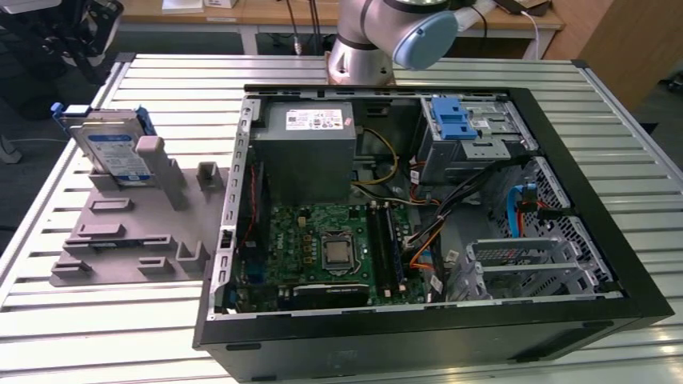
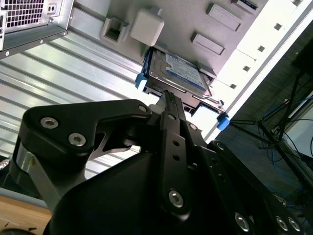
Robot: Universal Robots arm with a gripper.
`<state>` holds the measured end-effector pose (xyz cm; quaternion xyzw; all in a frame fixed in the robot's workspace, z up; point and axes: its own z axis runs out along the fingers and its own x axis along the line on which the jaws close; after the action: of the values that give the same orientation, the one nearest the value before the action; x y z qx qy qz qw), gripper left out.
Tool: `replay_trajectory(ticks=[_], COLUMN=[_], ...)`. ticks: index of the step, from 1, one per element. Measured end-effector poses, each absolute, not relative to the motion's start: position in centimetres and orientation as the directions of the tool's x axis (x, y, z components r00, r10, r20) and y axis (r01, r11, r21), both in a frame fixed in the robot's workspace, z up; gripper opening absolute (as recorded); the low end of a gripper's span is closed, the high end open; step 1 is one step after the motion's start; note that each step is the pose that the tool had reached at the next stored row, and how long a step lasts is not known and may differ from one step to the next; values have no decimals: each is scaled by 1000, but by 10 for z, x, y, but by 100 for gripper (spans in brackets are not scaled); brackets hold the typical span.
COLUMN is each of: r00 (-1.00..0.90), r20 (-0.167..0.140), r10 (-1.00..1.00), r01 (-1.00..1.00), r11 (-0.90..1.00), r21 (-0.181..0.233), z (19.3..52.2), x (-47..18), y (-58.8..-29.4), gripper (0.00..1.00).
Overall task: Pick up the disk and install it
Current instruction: 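Reach for the disk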
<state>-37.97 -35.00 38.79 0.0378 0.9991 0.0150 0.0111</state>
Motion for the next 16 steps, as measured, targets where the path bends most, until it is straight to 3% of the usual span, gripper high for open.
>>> replay_trajectory(ticks=[16], r00=[-997], r20=[-21], r10=[76], r01=[75], r11=[997], r21=[31], z=[388], x=[-403], y=[-350], gripper=[11])
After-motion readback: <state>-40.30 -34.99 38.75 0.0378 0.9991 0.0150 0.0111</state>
